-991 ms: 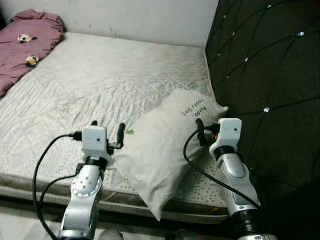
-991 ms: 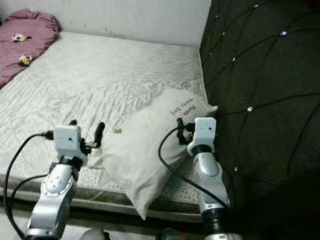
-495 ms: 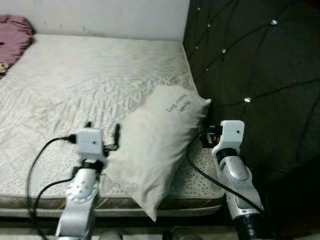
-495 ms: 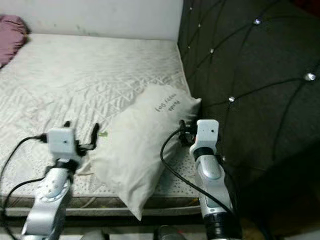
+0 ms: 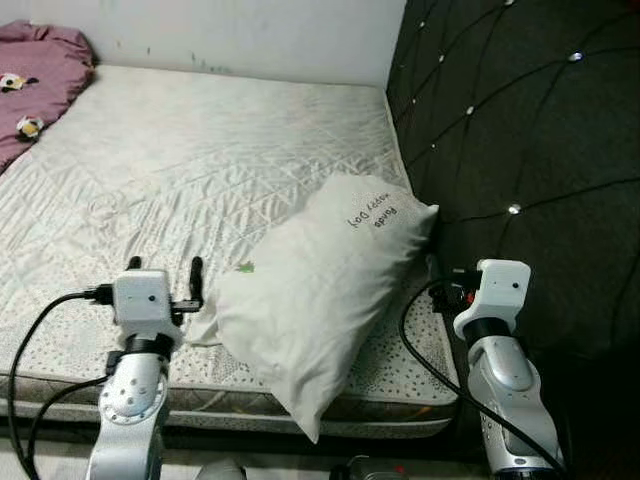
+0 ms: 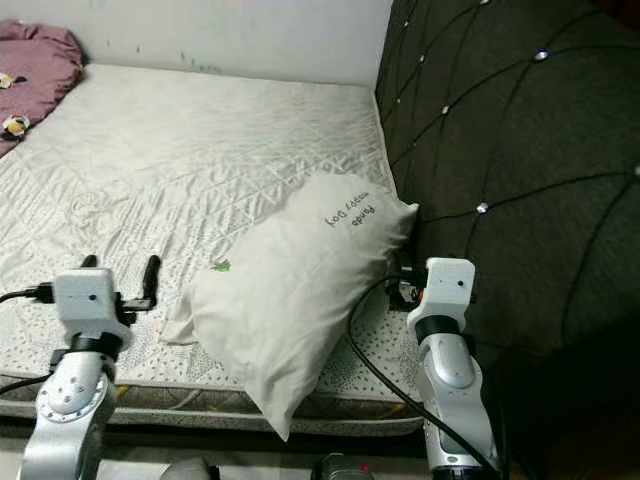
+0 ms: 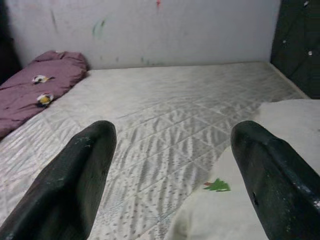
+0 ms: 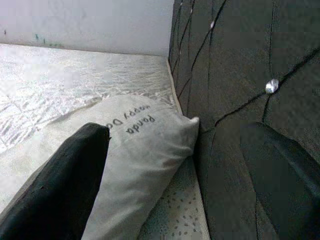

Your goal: Clean up the room

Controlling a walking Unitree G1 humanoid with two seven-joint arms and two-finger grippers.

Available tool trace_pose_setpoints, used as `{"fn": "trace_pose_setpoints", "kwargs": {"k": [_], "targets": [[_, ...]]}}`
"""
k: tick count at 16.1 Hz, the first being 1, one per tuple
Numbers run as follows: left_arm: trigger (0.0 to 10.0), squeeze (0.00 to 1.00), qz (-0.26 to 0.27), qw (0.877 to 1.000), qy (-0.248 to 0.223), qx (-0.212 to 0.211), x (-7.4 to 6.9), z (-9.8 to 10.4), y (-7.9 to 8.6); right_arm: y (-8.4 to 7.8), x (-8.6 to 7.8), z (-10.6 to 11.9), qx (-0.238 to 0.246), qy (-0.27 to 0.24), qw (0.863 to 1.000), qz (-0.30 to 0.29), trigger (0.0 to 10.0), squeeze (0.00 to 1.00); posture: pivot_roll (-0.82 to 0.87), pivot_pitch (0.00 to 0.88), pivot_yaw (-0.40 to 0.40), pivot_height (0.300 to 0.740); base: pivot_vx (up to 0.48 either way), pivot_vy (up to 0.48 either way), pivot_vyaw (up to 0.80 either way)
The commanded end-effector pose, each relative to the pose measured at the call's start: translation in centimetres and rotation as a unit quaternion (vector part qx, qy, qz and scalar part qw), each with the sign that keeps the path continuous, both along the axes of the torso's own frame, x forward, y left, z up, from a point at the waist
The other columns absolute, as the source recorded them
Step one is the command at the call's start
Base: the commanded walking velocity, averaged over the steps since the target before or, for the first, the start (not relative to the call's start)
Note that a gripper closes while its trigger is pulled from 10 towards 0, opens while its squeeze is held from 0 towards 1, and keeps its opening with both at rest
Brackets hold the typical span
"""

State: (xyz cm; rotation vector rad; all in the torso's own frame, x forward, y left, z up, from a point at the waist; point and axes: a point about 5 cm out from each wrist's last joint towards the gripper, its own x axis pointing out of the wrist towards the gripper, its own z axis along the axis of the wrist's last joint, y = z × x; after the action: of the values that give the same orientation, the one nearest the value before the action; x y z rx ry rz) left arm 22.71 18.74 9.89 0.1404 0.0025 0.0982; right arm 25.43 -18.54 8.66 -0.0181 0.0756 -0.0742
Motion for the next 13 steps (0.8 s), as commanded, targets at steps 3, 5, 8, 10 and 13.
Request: {"fn": "trace_pose_setpoints", "kwargs": {"k": [3,5,8,10,13], "targets": [[10.0,0.0,-0.012,1.0,-0.008,0.0,0.33,0.66,-0.26,0.03,-0.15,0.45,0.003,0.002,1.0,-0.007,10.0,0.0,0.01,0.014,-0.035,0.74,0.0,0.0,-0.8],[10.0,0.0,-0.016,1.0,-0.004,0.0,0.27,0.63,-0.36,0.19,-0.15,0.46,0.008,0.003,1.0,0.001,10.0,0.0,0.01,0.019,-0.036,0.74,0.0,0.0,-0.21],[10.0,0.0,-0.019,1.0,0.0,0.002,0.23,0.59,-0.49,0.43,-0.07,0.52,0.004,0.004,1.0,0.011,10.0,0.0,0.01,0.024,-0.039,0.74,0.0,0.0,0.0],[10.0,0.0,-0.02,1.0,0.003,0.001,0.27,0.52,-0.59,0.5,-0.06,0.5,0.005,0.006,1.0,0.013,10.0,0.0,0.01,0.026,-0.038,0.74,0.0,0.0,0.0],[10.0,0.0,-0.022,1.0,0.006,-0.002,0.32,0.47,-0.66,0.58,-0.06,0.54,0.007,0.007,1.0,0.016,10.0,0.0,0.01,0.026,-0.038,0.74,0.0,0.0,0.0]]}}
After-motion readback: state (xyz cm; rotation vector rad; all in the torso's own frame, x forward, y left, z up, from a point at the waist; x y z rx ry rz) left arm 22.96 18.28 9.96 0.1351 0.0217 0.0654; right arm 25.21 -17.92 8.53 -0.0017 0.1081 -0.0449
